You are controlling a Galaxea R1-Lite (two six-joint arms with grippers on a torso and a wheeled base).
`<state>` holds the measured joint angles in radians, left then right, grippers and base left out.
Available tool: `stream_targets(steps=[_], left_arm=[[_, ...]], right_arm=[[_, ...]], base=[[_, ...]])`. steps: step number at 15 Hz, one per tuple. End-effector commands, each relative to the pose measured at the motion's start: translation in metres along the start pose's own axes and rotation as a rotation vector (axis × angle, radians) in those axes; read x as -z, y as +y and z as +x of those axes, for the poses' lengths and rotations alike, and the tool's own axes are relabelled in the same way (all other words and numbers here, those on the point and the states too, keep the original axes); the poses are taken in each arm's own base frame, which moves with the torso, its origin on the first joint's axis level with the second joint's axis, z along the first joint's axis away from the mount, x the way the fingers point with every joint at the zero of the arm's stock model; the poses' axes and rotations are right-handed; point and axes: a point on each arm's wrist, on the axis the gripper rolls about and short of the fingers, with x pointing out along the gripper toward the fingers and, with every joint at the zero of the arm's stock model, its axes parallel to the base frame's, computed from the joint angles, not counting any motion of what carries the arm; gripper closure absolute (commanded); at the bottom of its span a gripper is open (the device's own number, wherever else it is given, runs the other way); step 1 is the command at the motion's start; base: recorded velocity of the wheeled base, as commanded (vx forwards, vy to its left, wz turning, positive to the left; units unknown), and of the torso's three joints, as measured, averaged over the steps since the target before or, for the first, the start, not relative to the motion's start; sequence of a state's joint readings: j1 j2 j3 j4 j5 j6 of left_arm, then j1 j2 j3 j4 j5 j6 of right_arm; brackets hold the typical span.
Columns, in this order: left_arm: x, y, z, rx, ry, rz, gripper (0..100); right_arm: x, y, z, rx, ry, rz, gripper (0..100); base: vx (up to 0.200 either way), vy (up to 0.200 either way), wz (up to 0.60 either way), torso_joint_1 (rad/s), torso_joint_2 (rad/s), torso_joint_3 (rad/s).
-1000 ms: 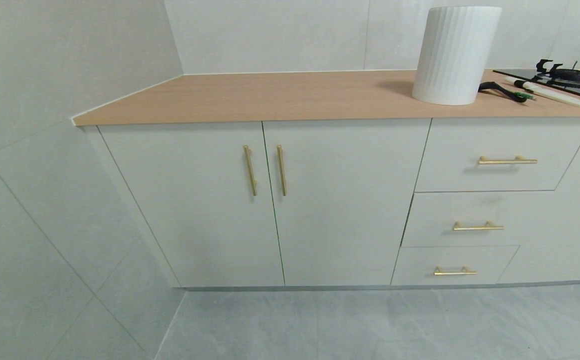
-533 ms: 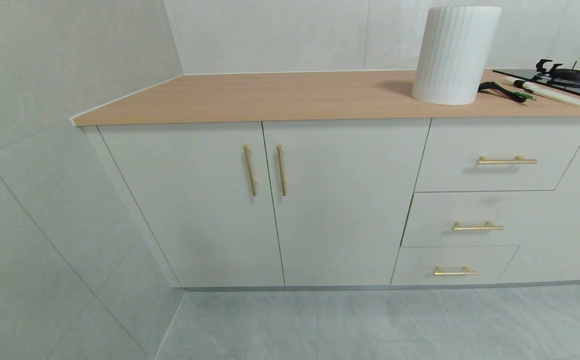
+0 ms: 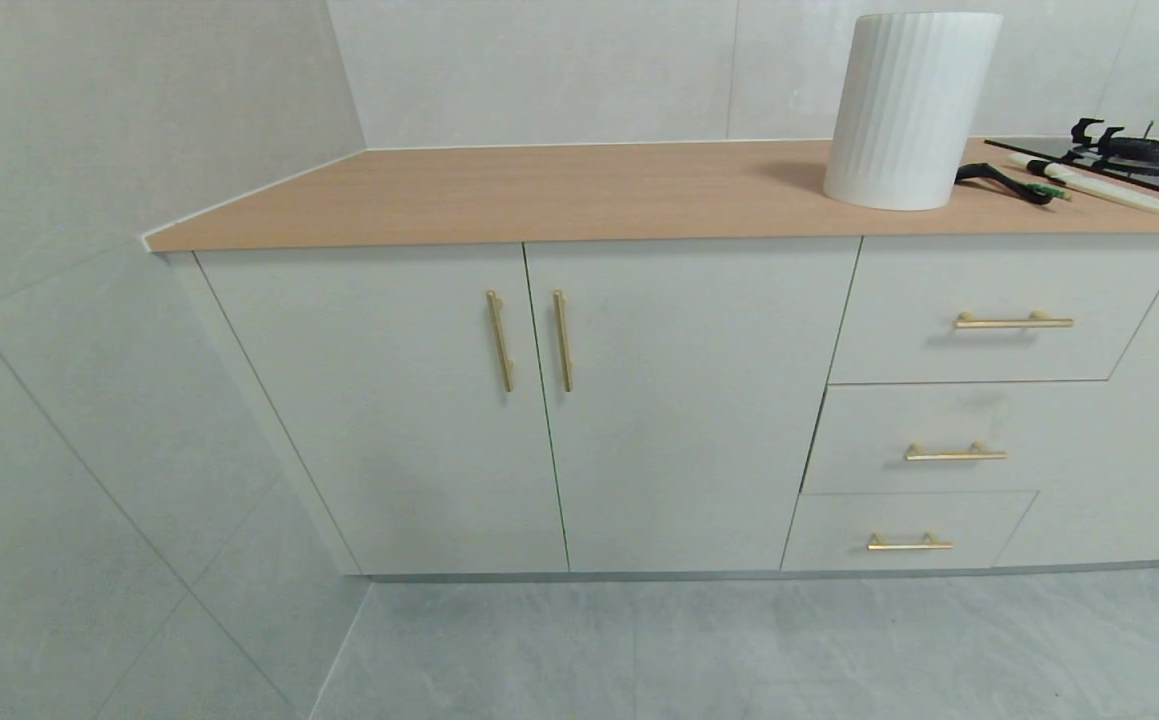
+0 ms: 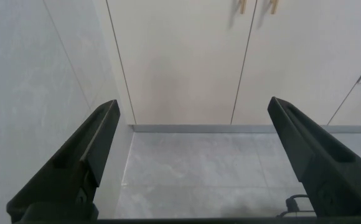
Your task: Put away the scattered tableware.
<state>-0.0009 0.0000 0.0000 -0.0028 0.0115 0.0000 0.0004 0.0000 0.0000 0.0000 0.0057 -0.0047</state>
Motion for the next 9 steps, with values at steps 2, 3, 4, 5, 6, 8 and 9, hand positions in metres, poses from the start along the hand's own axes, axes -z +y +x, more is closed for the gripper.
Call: stream_targets(steps=[2,3,4,5,6,8,9], left_arm=[[-0.0001,0.0000,0.0001,0.000,0.001,0.002,0],[-0.0001,0.0000,0.0001,0.001,0.001,0.002,0],[-0.0001,0.0000,0.0001,0.000,0.001,0.002,0],[-0.0001,0.0000,0.0001,0.001,0.001,0.002,0],[-0.0001,0.0000,0.0001,0.000,0.001,0.000,0],[-0.0001,0.0000,0.0001,0.000,0.001,0.002,0],[-0.0001,0.0000,0.0001,-0.002,0.001,0.000,0]], right_arm=[[0.0000,0.0000,0.0001,0.002,0.002,0.003,0],[-0.0002,-0.0001,0.0000,0.003,-0.002,0.006,0],[-0.0002,-0.0001,0.0000,0.003,-0.002,0.008,0],[-0.0002,-0.0001,0.0000,0.003,-0.002,0.006,0],[-0.0002,-0.0001,0.0000,0.003,-0.002,0.006,0],[-0.0002,-0.0001,0.0000,0.003,-0.002,0.006,0],[-0.0002,-0.0001,0.0001,0.003,0.000,0.005,0]], base=[[0.000,0.000,0.00,0.000,0.00,0.000],[0.000,0.000,0.00,0.000,0.00,0.000],[0.000,0.000,0.00,0.000,0.00,0.000],[0.000,0.000,0.00,0.000,0.00,0.000],[0.000,0.000,0.00,0.000,0.00,0.000],[0.000,0.000,0.00,0.000,0.00,0.000],[0.200,0.000,0.00,0.002,0.00,0.002]])
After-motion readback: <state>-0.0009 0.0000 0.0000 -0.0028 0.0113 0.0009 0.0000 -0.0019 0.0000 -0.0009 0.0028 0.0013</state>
